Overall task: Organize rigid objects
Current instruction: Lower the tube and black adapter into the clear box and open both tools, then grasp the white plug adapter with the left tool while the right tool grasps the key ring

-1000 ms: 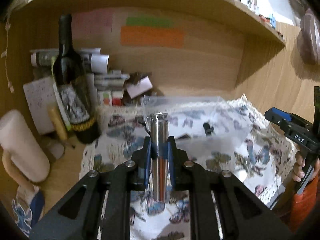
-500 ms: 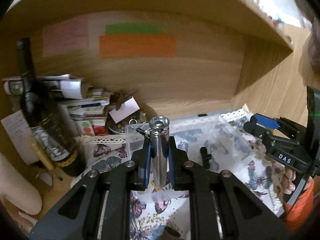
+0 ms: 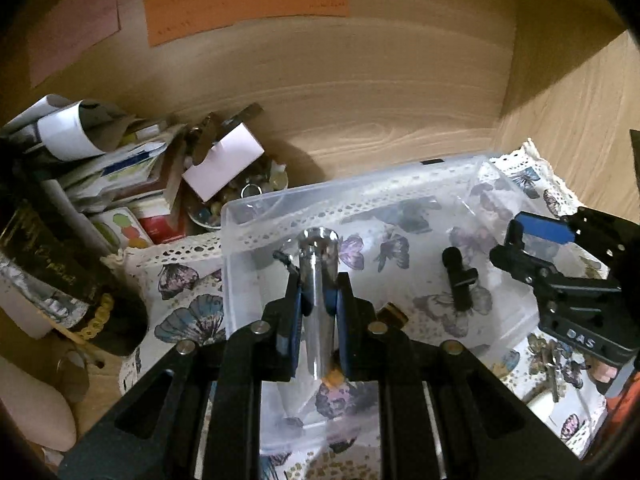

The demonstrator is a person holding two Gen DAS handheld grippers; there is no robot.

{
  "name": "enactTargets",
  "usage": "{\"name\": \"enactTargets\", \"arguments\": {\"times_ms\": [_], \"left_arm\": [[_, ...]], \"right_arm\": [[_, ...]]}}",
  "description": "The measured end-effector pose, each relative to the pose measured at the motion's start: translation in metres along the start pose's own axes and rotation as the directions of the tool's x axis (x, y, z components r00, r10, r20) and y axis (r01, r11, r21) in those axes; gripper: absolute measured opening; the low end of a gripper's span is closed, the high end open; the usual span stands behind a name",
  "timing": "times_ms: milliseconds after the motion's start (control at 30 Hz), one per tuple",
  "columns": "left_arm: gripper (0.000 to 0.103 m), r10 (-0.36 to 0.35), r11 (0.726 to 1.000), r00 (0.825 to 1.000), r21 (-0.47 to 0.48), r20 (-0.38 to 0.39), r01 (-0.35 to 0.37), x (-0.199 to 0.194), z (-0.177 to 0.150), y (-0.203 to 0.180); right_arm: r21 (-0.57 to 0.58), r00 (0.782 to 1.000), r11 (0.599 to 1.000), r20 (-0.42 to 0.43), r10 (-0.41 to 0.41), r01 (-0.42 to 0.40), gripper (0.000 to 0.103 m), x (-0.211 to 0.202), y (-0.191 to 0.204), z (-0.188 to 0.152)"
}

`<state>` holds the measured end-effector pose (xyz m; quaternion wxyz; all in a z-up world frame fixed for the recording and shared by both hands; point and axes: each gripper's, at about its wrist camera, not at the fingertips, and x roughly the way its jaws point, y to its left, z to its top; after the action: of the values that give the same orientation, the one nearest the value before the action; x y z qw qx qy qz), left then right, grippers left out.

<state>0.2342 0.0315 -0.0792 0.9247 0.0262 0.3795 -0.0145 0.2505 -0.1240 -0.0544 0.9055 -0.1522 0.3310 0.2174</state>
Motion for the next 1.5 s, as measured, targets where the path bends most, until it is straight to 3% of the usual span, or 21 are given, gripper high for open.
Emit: {"name": "enactTargets", "arguments": {"times_ms": [233, 333, 367, 467, 533, 833, 1133, 1500], "left_arm": [[0.015, -0.047, 0.999, 0.999, -0.002, -0.028, 0.046, 0.012, 0.007, -0.008], [0.018, -0.066, 0.998, 0.998, -0.009, -0.025, 0.066, 0.007, 0.008, -0.009], [0.02, -0.067, 0.998, 0.998, -0.01, -0.021, 0.067, 0.004, 0.008, -0.01], [0.036, -0.064, 0.998, 0.998, -0.014, 0.009, 0.064, -0.01, 0.007, -0.01], [0.053, -0.056, 0.998, 0.998, -0.02, 0.034, 0.057, -0.023, 0.005, -0.009], [0.09, -0.007, 0.999, 0.99, -0.033, 0.142, 0.012, -0.076, -0.012, -0.008], [0.097, -0.007, 0.999, 0.986, -0.032, 0.166, 0.013, -0.103, -0.054, -0.019], [0.097, -0.026, 0.999, 0.995, -0.044, 0.1, 0.031, -0.103, -0.12, -0.045]], "right_arm": [[0.003, 1.0, 1.0, -0.003, 0.018, -0.018, 0.043, 0.001, -0.001, 0.001], [-0.004, 1.0, 1.0, 0.004, 0.011, -0.011, 0.06, -0.001, 0.001, 0.002], [-0.005, 1.0, 1.0, 0.013, 0.009, -0.009, 0.061, -0.003, 0.002, 0.002], [0.0, 1.0, 1.0, 0.029, 0.011, -0.011, 0.062, -0.008, 0.003, 0.004], [0.009, 0.999, 1.0, 0.044, 0.013, -0.013, 0.064, -0.016, 0.002, 0.005], [0.039, 0.991, 0.999, 0.137, 0.007, -0.012, 0.079, -0.062, -0.002, 0.004], [0.069, 0.984, 0.998, 0.178, -0.022, 0.01, 0.082, -0.105, -0.007, -0.023], [0.139, 0.996, 0.99, 0.078, -0.042, 0.03, 0.082, -0.101, -0.022, -0.082]]}}
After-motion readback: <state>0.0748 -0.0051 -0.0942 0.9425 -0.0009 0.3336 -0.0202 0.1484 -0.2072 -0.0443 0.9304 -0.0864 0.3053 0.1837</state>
